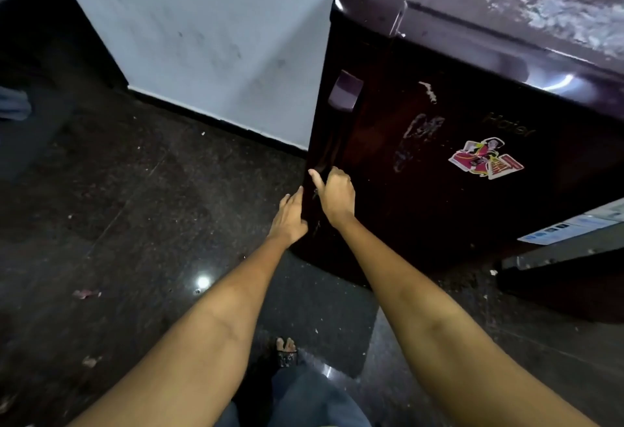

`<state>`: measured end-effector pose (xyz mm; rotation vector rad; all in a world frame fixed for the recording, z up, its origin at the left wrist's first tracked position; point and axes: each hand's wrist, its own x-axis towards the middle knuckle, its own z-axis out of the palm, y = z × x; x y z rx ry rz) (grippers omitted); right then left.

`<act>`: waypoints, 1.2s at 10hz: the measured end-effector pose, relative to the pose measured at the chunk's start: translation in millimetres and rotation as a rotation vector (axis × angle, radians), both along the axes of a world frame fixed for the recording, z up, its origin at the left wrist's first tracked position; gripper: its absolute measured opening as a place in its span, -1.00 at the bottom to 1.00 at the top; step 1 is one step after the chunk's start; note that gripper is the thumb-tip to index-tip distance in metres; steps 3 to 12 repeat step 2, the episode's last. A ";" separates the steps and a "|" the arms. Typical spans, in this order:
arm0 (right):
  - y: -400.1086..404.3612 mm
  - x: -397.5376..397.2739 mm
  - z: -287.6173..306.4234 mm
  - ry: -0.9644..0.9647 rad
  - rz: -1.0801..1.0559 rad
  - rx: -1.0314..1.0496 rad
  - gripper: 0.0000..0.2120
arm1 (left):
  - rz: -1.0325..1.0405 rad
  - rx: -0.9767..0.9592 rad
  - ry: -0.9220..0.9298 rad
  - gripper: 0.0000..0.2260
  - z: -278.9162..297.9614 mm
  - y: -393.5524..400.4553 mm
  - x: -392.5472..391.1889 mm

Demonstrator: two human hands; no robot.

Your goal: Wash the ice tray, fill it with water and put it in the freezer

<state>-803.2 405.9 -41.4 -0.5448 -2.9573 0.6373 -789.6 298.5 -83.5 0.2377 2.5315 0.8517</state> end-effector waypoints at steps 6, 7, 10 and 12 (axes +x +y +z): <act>-30.6 34.9 -24.2 -0.362 0.062 -0.072 -0.57 | 0.090 -0.023 -0.051 -0.50 -6.5 -46.5 45.9; -30.6 34.9 -24.2 -0.362 0.062 -0.072 -0.57 | 0.090 -0.023 -0.051 -0.50 -6.5 -46.5 45.9; -30.6 34.9 -24.2 -0.362 0.062 -0.072 -0.57 | 0.090 -0.023 -0.051 -0.50 -6.5 -46.5 45.9; -30.6 34.9 -24.2 -0.362 0.062 -0.072 -0.57 | 0.090 -0.023 -0.051 -0.50 -6.5 -46.5 45.9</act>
